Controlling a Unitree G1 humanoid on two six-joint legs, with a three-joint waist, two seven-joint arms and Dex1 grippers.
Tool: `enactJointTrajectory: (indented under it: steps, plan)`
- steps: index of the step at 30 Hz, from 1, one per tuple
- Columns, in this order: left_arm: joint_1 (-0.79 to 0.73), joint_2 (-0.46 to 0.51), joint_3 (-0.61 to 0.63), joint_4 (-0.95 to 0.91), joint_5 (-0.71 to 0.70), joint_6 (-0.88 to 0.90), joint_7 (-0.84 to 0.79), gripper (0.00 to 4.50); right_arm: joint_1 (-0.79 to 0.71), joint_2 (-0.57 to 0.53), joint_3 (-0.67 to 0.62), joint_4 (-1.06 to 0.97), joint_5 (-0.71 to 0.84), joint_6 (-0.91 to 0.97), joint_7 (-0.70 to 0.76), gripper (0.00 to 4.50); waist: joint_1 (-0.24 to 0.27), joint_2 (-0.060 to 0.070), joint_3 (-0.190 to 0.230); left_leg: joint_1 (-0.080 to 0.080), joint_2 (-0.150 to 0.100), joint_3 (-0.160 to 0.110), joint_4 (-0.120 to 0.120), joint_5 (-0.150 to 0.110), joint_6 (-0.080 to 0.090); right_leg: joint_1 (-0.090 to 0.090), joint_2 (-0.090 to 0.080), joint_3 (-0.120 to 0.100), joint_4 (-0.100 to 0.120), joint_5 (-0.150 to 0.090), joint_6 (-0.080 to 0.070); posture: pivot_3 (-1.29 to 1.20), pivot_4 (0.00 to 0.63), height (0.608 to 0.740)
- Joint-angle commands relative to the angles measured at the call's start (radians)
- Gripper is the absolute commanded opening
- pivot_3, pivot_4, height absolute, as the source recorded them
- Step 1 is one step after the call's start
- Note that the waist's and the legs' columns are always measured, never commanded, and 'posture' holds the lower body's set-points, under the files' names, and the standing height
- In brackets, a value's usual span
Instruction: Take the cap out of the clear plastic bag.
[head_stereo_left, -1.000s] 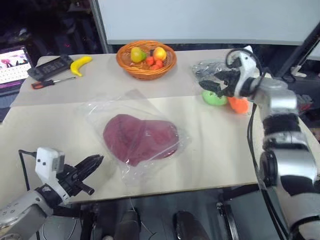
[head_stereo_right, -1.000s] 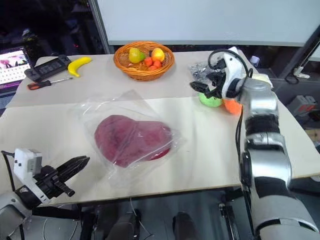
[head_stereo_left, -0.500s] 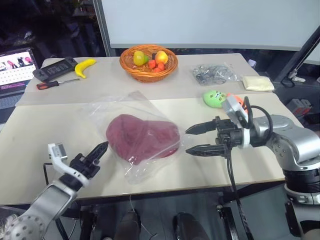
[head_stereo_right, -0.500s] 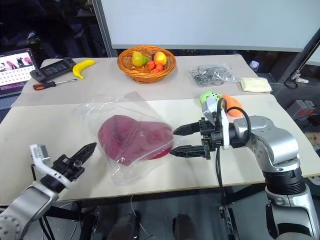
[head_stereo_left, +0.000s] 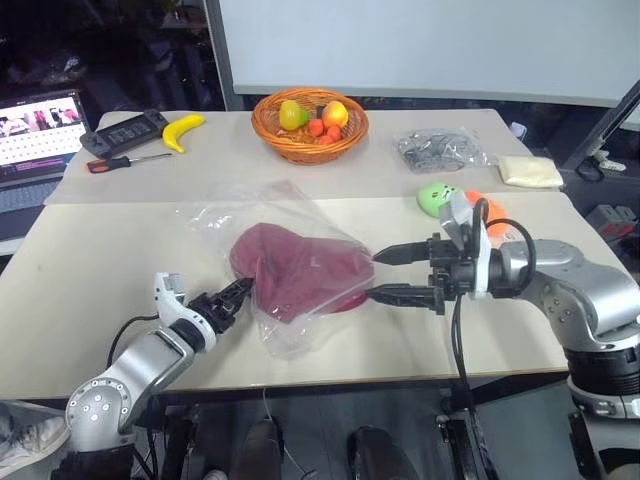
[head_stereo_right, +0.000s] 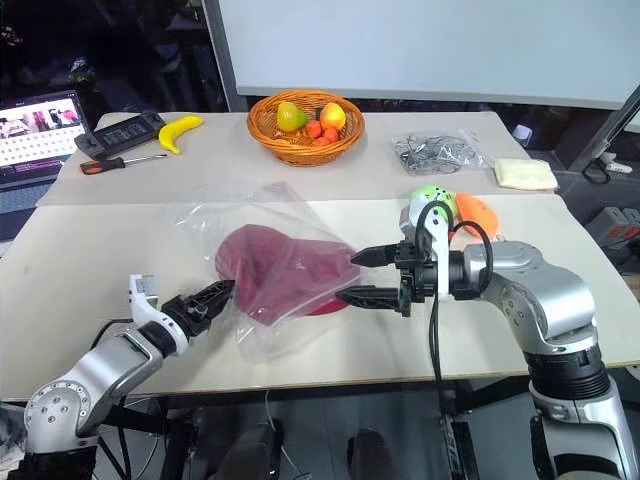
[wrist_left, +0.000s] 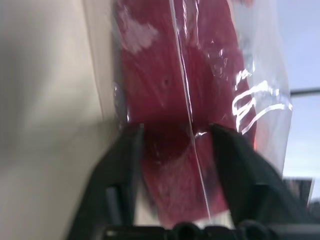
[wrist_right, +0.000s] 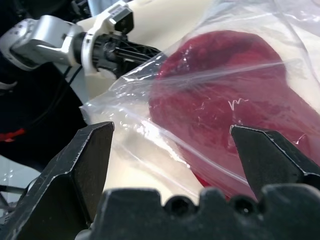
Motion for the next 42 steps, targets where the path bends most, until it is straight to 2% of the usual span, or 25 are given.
enactJointTrajectory:
  steps: [1, 2, 3, 11, 17, 28, 36, 42]
  plan:
    - [-0.040, -0.009, -0.012, 0.003, -0.022, 0.004, -0.021, 3.92, -0.003, 0.006, -0.007, -0.024, 0.000, -0.033, -0.023, 4.50, 0.000, 0.000, 0.000, 0.000, 0.000, 0.000, 0.000, 0.000, 0.000, 0.000, 0.000, 0.000, 0.000, 0.000, 0.000, 0.00, 0.150, 0.740]
    - [-0.051, -0.016, -0.017, 0.018, -0.025, 0.004, -0.022, 4.36, -0.004, 0.010, -0.004, -0.021, -0.002, -0.036, -0.028, 4.50, 0.001, 0.000, 0.000, 0.000, 0.000, 0.000, 0.000, 0.000, 0.000, 0.000, 0.000, 0.000, 0.000, 0.000, 0.000, 0.00, 0.150, 0.740]
    - [-0.060, -0.026, -0.019, 0.030, -0.029, 0.000, -0.021, 4.44, -0.006, 0.012, -0.003, -0.019, -0.002, -0.038, -0.031, 4.50, 0.002, 0.000, 0.000, 0.000, 0.000, 0.000, 0.000, 0.000, 0.000, 0.000, 0.000, 0.000, 0.000, 0.000, 0.000, 0.00, 0.150, 0.740]
    - [-0.220, -0.228, -0.055, 0.312, 0.032, -0.024, -0.068, 4.44, -0.022, 0.019, -0.001, 0.008, -0.006, -0.060, -0.045, 4.50, 0.017, 0.000, 0.000, -0.001, -0.001, -0.001, 0.001, 0.000, 0.000, 0.001, 0.000, 0.000, -0.001, 0.001, 0.001, 0.00, 0.150, 0.740]
    - [-0.282, -0.320, -0.051, 0.357, 0.105, -0.023, -0.061, 4.44, -0.030, 0.020, -0.023, 0.006, 0.012, -0.056, -0.055, 4.50, 0.025, 0.000, 0.000, -0.001, -0.002, -0.001, 0.003, 0.000, 0.000, 0.002, -0.001, 0.000, -0.002, 0.001, 0.003, 0.00, 0.150, 0.740]
    - [-0.262, -0.323, -0.032, 0.328, 0.175, 0.026, -0.050, 4.44, -0.040, 0.031, -0.018, 0.020, 0.009, -0.073, -0.068, 4.50, 0.022, -0.001, -0.001, -0.002, -0.002, -0.001, 0.003, 0.000, 0.000, 0.002, -0.001, 0.000, -0.003, 0.002, 0.004, 0.00, 0.150, 0.740]
    - [-0.251, -0.328, -0.011, 0.321, 0.175, 0.035, -0.033, 4.44, -0.058, 0.045, -0.003, 0.042, -0.002, -0.084, -0.068, 4.50, 0.018, -0.001, -0.001, -0.001, -0.002, -0.001, 0.002, 0.000, 0.000, 0.002, -0.001, 0.000, -0.004, 0.002, 0.004, 0.00, 0.150, 0.740]
    - [-0.243, -0.311, -0.032, 0.296, 0.243, 0.050, -0.051, 4.44, -0.066, 0.051, 0.000, 0.046, -0.003, -0.082, -0.072, 4.50, 0.013, -0.001, -0.001, -0.001, -0.002, -0.001, 0.002, 0.000, 0.000, 0.002, -0.001, 0.000, -0.004, 0.002, 0.004, 0.00, 0.150, 0.740]
